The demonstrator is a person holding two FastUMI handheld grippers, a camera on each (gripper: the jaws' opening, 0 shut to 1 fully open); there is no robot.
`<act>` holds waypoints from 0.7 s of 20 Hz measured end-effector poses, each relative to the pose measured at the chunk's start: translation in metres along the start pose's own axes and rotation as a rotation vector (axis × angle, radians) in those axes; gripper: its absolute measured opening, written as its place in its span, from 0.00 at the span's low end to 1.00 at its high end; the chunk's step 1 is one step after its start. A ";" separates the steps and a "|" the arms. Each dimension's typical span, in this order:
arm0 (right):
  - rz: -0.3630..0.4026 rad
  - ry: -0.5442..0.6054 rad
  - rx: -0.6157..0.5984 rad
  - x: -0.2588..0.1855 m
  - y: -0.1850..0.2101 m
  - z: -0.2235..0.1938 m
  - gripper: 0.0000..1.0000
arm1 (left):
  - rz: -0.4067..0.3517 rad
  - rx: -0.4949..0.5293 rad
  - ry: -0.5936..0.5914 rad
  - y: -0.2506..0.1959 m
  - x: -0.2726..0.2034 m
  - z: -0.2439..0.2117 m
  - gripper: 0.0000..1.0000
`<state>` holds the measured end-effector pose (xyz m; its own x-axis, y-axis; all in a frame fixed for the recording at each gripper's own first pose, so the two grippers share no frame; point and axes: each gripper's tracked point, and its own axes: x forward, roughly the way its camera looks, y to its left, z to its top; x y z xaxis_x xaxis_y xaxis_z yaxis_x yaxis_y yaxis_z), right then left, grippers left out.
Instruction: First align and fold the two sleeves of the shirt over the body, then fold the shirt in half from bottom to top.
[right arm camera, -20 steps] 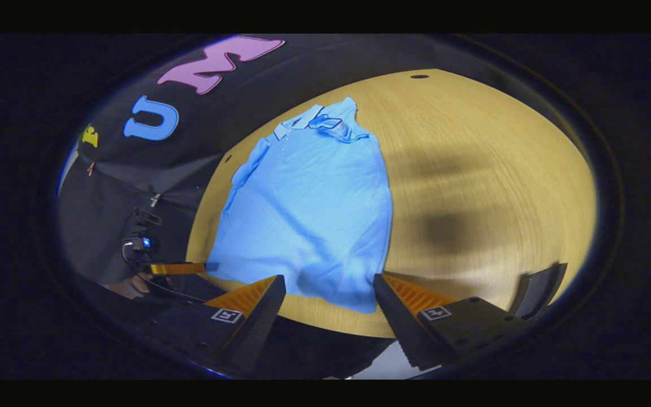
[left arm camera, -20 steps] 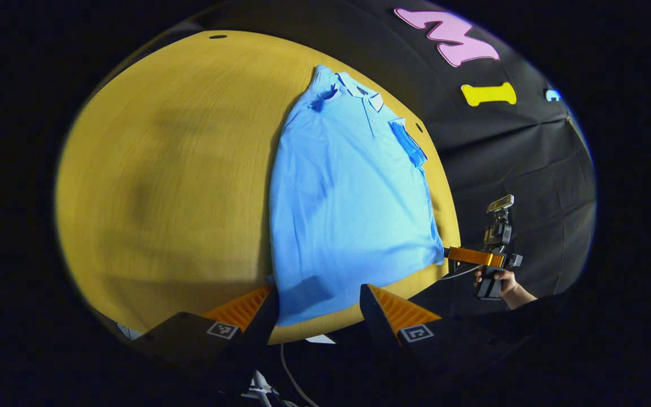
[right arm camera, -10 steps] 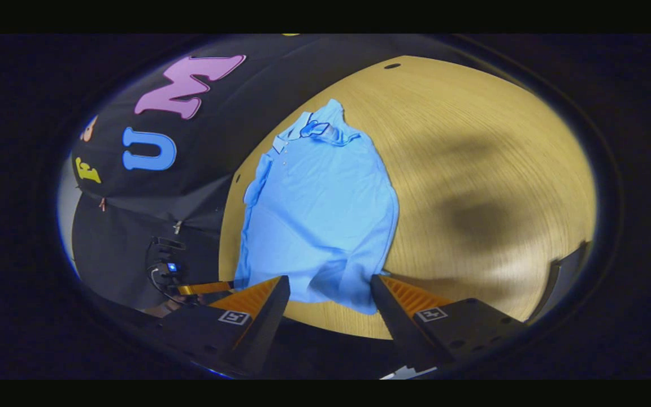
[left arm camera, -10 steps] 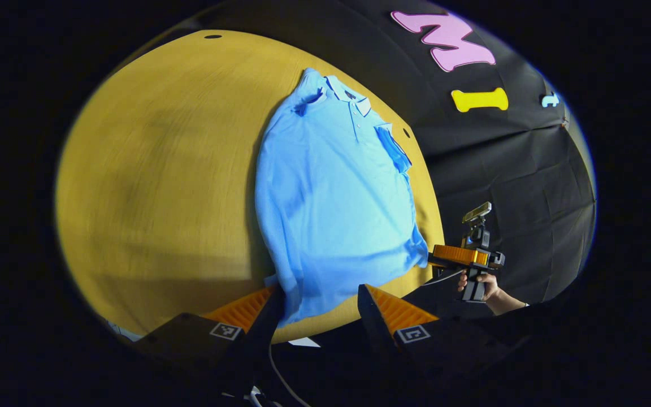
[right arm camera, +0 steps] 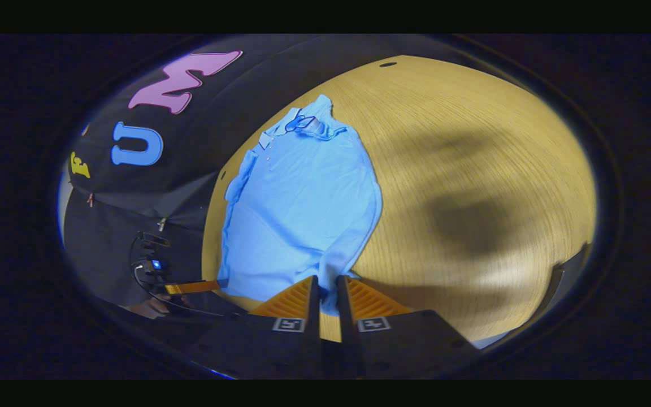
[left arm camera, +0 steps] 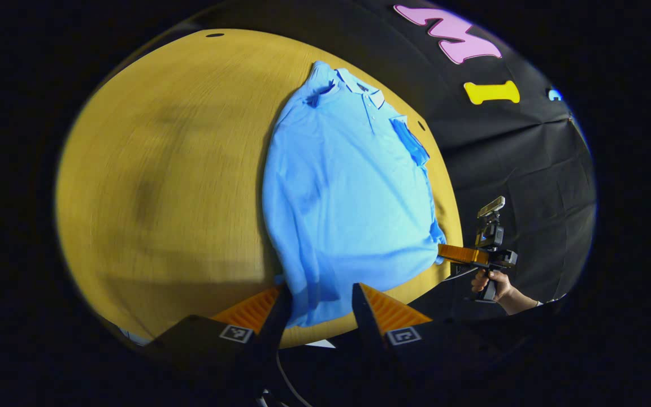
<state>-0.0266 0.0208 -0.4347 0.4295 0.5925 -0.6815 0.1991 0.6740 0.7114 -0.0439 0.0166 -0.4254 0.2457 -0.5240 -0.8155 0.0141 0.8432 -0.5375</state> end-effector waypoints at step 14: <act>0.146 -0.048 -0.037 -0.016 0.043 0.024 0.07 | -0.093 0.101 -0.186 -0.050 -0.032 0.070 0.02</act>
<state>-0.0042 0.0301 -0.3887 0.4932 0.6643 -0.5616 0.0995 0.5983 0.7951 0.0151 -0.0007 -0.3578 0.4135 -0.5762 -0.7050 0.1394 0.8052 -0.5764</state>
